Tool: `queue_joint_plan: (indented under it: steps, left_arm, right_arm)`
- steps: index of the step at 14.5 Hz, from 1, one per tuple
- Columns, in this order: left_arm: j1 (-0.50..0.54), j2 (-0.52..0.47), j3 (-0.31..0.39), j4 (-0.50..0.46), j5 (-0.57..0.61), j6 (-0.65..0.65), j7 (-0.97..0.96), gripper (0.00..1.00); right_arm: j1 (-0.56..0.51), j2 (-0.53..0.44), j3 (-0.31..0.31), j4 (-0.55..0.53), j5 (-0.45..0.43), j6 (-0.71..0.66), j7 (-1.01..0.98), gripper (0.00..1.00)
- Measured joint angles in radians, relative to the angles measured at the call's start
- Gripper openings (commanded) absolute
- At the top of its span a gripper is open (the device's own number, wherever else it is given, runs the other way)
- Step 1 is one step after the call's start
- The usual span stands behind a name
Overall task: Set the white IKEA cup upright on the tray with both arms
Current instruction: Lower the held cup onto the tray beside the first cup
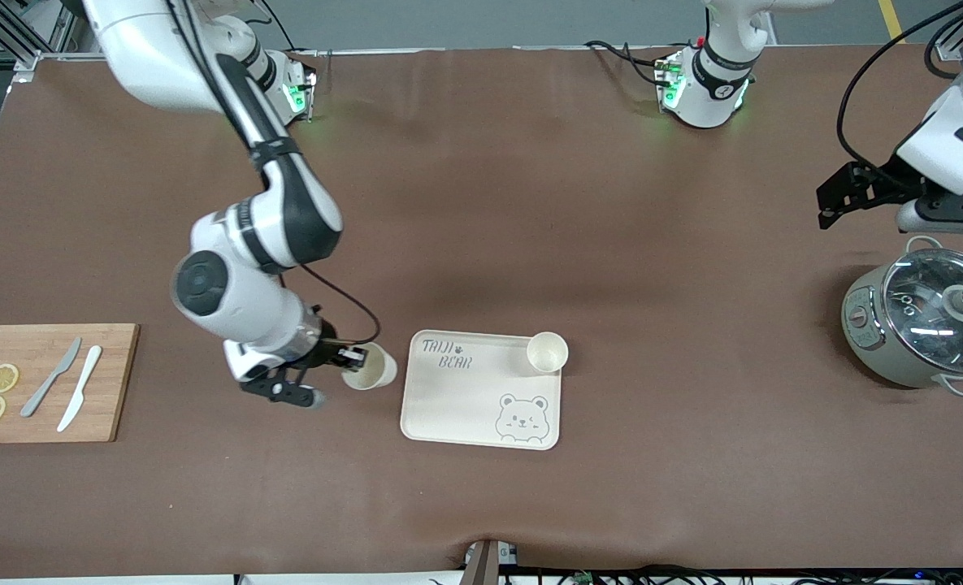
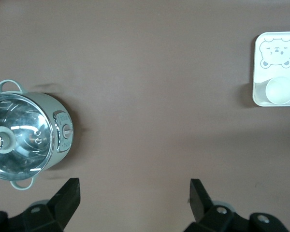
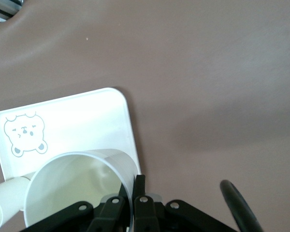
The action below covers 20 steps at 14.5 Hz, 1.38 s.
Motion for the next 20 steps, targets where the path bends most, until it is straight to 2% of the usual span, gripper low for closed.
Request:
queue_joint_plan:
  steps: [5, 8, 20]
  left_arm:
    - [-0.006, 0.015, 0.0, 0.004, -0.025, -0.006, 0.0, 1.0]
    - [-0.006, 0.023, 0.011, 0.007, -0.059, -0.006, 0.003, 1.0]
    - [-0.005, 0.025, 0.026, 0.007, -0.062, -0.063, 0.049, 1.0]
  right_arm:
    - [0.09, 0.077, -0.002, 0.031, -0.071, 0.108, 0.167, 0.0]
    - [0.125, 0.113, -0.002, 0.037, -0.151, 0.139, 0.255, 0.0]
    - [0.188, 0.2, -0.004, 0.04, -0.259, 0.275, 0.428, 0.0]
